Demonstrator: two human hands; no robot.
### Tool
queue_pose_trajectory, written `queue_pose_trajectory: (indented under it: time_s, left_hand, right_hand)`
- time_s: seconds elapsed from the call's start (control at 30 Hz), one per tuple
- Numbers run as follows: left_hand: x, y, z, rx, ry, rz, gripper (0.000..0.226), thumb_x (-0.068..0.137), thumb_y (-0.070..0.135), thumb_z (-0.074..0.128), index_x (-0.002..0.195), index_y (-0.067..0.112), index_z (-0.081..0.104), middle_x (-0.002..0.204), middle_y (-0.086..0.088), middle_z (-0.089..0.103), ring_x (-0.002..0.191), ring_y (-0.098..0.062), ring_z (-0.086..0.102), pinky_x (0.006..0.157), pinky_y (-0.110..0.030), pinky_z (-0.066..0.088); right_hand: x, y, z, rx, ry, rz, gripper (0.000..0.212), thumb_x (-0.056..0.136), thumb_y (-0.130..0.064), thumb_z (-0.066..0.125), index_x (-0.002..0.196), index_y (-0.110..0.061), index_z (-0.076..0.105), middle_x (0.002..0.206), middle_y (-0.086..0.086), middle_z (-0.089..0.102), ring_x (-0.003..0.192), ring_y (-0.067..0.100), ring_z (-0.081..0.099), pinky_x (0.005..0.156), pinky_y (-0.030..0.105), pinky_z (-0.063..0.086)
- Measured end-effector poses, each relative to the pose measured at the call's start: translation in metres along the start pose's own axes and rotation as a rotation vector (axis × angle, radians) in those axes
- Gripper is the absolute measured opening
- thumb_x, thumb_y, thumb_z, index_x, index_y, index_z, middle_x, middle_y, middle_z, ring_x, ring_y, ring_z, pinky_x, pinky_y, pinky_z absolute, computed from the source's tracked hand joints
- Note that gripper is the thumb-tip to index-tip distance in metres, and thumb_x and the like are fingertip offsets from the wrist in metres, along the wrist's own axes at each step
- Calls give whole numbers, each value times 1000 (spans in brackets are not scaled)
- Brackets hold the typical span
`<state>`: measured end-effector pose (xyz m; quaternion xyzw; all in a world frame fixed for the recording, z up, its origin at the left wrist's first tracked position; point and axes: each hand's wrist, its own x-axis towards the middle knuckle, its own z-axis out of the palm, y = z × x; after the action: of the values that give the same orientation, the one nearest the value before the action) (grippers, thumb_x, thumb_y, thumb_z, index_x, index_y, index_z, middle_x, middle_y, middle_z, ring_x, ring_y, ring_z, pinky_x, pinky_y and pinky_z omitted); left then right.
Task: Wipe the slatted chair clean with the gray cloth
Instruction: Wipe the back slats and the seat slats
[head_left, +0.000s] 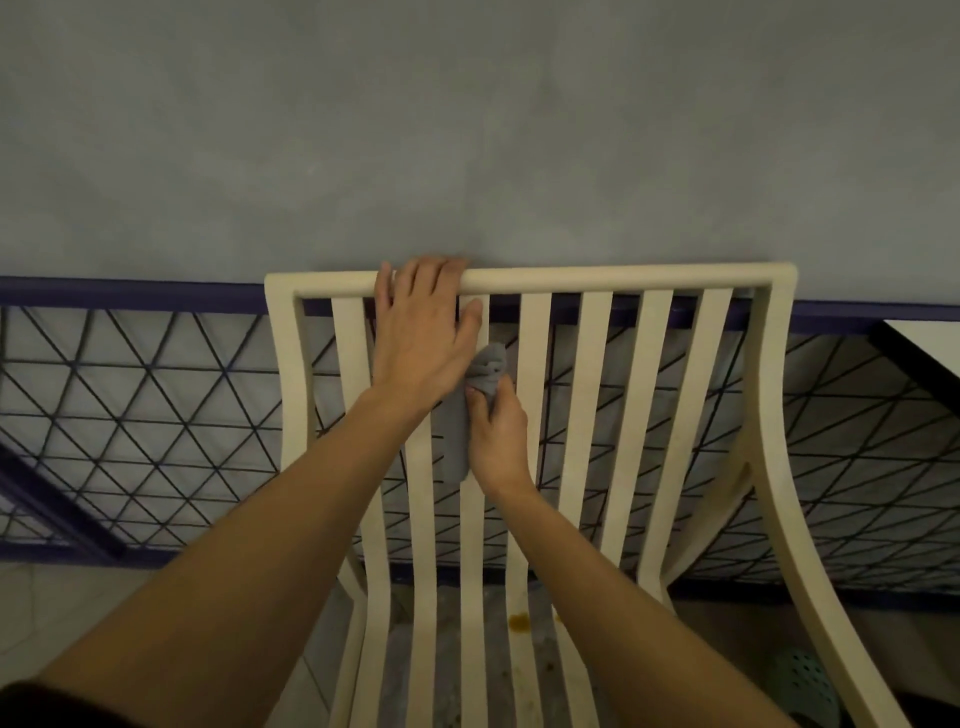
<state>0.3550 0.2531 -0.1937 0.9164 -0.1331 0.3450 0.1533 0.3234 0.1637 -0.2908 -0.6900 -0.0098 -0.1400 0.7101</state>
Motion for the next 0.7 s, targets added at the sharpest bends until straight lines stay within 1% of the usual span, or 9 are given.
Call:
queue_pose_trajectory:
  time_s: [0.13,0.2,0.27,0.33,0.4,0.5,0.57,0.6,0.7]
  left_hand:
    - [0,0,2,37,19,5,44,95,39,42,134,18,48,131,-2,51,128,-22,38,119,-44,9]
    - [-1,-1,3,64,18,24,46,95,39,43,135,18,47,131,-3,50,128,-22,38,119,-44,9]
    - [-1,1,3,73,19,15,46,95,40,42,134,18,47,131,-3,50,128,-22,37,119,-44,9]
    - [1,3,3,68,24,-2,46,97,43,38,134,18,48,131,-3,50,128,-22,37,119,-45,9]
    - [0,3,3,58,27,-3,48,98,46,35,134,18,49,131,-2,51,128,-22,37,119,-44,9]
    - [-1,4,3,51,24,-5,51,97,48,29,134,18,49,131,-2,50,129,-23,37,119,-44,8]
    - [0,4,1,45,15,-13,53,97,49,27,134,18,48,133,-2,49,130,-23,36,119,-44,6]
    - [0,4,0,40,8,-15,53,97,49,26,134,18,47,134,-2,48,131,-23,35,119,-44,5]
    - [1,3,-2,31,-12,-14,55,97,50,22,136,20,46,136,-2,48,134,-21,34,119,-43,4]
  right_hand:
    - [-22,28,-5,-56,-20,70,11,102,-15,44,107,-16,54,98,8,65,92,20,63,85,32,53]
    - [-32,38,-7,-79,-38,104,11,102,-15,44,108,-17,53,97,3,63,91,16,62,86,30,51]
    - [-38,43,-11,-111,-61,133,12,102,-16,45,112,-18,51,97,1,62,91,14,60,82,21,51]
    - [-35,40,-15,-125,-96,149,17,101,-16,46,117,-15,51,99,-1,61,89,6,58,77,9,47]
    - [-28,34,-20,-149,-149,147,15,101,-14,46,115,-15,51,97,-2,60,85,-1,56,72,2,44]
    - [-14,18,-22,-210,-175,133,6,101,-16,46,104,-14,51,93,5,62,82,13,60,65,11,48]
    - [1,-2,-17,-235,-135,73,9,101,-19,47,102,-11,51,90,3,62,82,15,60,59,10,46]
    - [12,-16,-14,-213,-115,40,13,101,-21,47,104,-10,52,92,3,63,84,14,61,62,11,47]
    - [41,-58,-4,-107,-71,-12,26,102,-30,44,116,-11,55,103,5,67,92,13,65,76,23,53]
